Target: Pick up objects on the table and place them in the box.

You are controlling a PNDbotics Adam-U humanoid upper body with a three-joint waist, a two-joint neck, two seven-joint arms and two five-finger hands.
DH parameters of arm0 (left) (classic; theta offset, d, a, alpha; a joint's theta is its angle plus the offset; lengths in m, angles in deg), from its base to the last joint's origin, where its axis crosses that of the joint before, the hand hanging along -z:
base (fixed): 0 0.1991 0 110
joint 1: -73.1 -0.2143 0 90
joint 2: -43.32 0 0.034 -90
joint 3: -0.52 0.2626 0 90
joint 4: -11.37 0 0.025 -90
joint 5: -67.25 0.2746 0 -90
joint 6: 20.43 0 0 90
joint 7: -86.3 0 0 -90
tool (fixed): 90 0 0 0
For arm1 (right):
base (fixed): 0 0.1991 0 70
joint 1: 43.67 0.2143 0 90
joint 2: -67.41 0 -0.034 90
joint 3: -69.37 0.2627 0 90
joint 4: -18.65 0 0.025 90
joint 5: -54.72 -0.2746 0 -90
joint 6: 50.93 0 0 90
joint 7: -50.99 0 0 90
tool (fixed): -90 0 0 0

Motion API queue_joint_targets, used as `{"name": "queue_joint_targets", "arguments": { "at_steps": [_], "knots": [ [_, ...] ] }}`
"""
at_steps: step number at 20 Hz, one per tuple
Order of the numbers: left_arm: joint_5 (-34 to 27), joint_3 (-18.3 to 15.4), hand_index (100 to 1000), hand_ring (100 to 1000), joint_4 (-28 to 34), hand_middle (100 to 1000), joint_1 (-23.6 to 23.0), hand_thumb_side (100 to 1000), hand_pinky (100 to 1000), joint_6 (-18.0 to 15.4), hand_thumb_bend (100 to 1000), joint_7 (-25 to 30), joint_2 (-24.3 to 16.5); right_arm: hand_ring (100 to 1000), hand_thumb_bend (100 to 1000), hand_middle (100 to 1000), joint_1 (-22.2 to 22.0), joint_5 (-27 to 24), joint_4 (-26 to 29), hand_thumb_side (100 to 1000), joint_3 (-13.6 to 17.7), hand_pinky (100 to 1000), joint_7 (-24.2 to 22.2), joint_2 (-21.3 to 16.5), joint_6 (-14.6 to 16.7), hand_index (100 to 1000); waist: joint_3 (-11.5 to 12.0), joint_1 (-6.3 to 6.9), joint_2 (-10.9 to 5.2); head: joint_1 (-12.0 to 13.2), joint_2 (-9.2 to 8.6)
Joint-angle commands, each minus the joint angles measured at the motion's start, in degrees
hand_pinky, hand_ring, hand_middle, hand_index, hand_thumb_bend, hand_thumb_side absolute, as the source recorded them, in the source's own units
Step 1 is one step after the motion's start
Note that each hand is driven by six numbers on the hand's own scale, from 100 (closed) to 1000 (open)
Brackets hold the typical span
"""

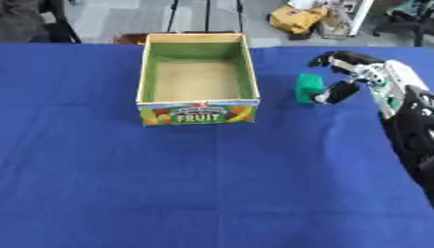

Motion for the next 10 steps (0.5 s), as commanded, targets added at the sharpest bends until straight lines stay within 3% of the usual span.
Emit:
{"name": "queue_joint_targets", "arguments": {
  "at_steps": [1,10],
  "knots": [
    [-0.17,-0.11,785,569,0.64,565,1.07,974,681,-0.04,651,0.28,-0.62,928,343,889,1.01,-0.46,0.91,196,0.43,821,-0.04,-2.52,-0.35,916,0.35,0.09,-0.91,-0.09,0.28],
    [-0.3,-0.06,786,567,0.86,559,1.38,978,682,0.07,649,0.55,-0.63,928,330,889,0.71,-0.33,0.05,185,1.0,821,0.33,-3.2,-0.99,915,1.99,0.35,-0.09,-0.25,-0.54]
  ]
}}
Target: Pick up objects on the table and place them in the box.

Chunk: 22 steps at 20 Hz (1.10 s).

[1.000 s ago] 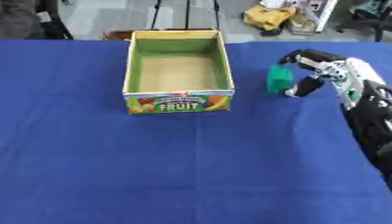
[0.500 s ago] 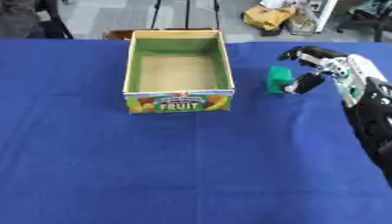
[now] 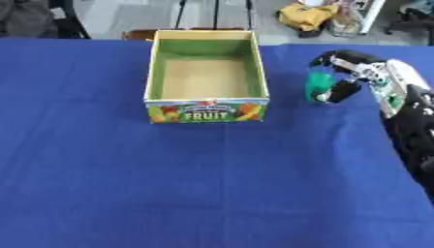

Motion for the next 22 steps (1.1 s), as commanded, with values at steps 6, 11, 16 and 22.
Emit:
{"name": "queue_joint_targets", "arguments": {
  "at_steps": [6,11,16,22],
  "knots": [
    [-0.41,-0.07,787,564,0.97,564,0.97,982,682,0.06,647,0.48,-0.62,919,314,885,0.37,-0.12,-0.16,178,0.93,817,0.26,-3.39,-0.9,913,0.73,0.72,-0.12,-0.28,-0.69],
    [-0.5,0.0,787,564,0.94,566,1.0,983,682,0.05,646,0.65,-0.53,903,277,881,0.03,0.1,-0.87,151,1.12,809,0.14,-3.49,-1.33,911,0.5,0.98,0.31,-0.41,-0.51],
    [-0.55,0.07,787,564,0.81,566,1.06,984,683,-0.05,645,0.76,-0.42,811,192,866,-0.1,0.05,-1.33,102,1.16,761,0.1,-3.46,-1.59,903,0.16,0.93,0.46,-0.32,-0.53],
    [-0.59,0.11,788,565,0.62,568,1.07,983,683,-0.14,645,0.73,-0.25,531,100,736,-0.24,-0.81,-1.14,100,1.15,532,1.36,-3.16,-2.06,832,-0.36,0.82,0.32,-0.28,-0.45]
  ]
}}
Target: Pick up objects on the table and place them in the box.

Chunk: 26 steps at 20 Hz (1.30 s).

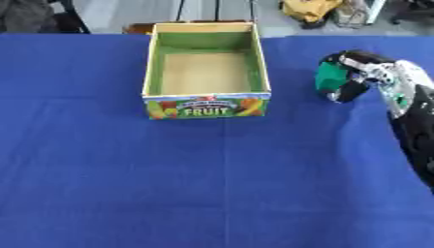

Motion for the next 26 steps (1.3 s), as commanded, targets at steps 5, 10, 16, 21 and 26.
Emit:
{"name": "queue_joint_targets", "arguments": {
  "at_steps": [5,10,16,21,26],
  "knots": [
    [-0.17,-0.15,788,565,0.39,568,0.9,981,683,-0.3,643,0.17,-0.16,348,100,562,0.24,-1.77,1.17,100,-0.41,323,2.25,-1.4,-0.5,706,-0.7,-0.24,-1.41,0.03,-0.34],
    [-0.19,-0.07,789,566,0.2,569,0.79,978,684,-0.41,644,0.26,-0.07,214,100,414,0.34,-3.79,3.33,147,-1.07,171,2.94,-1.1,-0.17,575,-1.31,-0.67,-2.39,0.05,-0.2],
    [-0.23,0.07,789,568,-0.11,569,0.46,973,685,-0.6,645,0.41,0.07,169,100,316,0.77,-6.75,7.31,148,-2.11,106,2.86,-1.01,0.53,507,-1.89,-1.64,-3.89,0.02,0.1],
    [-0.23,0.1,789,569,-0.33,570,0.21,970,685,-0.77,645,0.5,0.12,149,100,283,1.31,-8.63,10.47,147,-2.66,100,3.39,-0.89,0.89,481,-2.06,-2.27,-4.89,-0.12,0.4],
    [-0.21,0.17,789,569,-0.47,570,-0.04,969,685,-0.87,646,0.56,0.22,147,100,280,3.04,-11.51,13.02,149,-3.06,100,3.26,0.46,1.41,480,-2.04,-2.76,-5.71,-0.4,0.72]
  ]
}}
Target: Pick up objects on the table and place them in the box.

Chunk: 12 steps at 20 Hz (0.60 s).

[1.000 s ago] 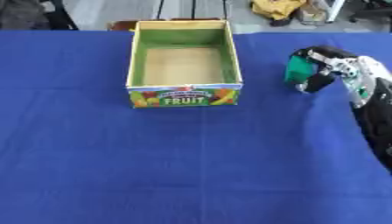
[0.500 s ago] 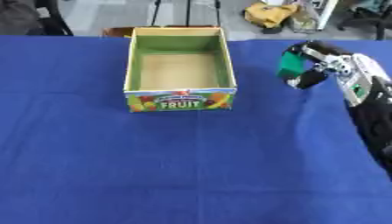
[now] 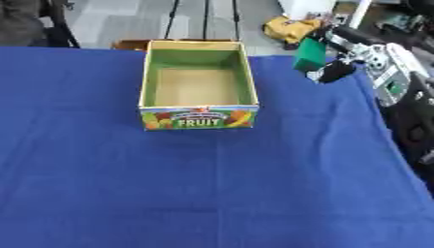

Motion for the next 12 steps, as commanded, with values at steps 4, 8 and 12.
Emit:
{"name": "queue_joint_targets", "arguments": {
  "at_steps": [4,8,12],
  "knots": [
    [-0.18,0.01,789,569,0.28,569,0.38,969,685,-0.33,646,0.2,-0.12,152,100,286,4.23,-2.13,4.33,165,-1.28,100,-1.02,1.54,0.86,484,0.09,-0.19,-1.82,-0.74,0.12],
    [-0.19,0.03,789,569,0.19,569,0.35,969,685,-0.39,646,0.22,-0.06,152,100,286,4.79,-1.9,5.01,165,-1.56,100,-1.49,2.23,0.67,484,0.14,-0.23,-1.88,-0.8,0.05],
    [-0.47,0.61,788,569,0.25,569,1.08,968,685,-0.44,645,0.72,1.14,182,100,311,7.02,-0.72,4.87,195,-3.34,117,-3.16,6.05,1.08,506,2.34,-0.26,-1.73,-2.26,-1.2]
  ]
}}
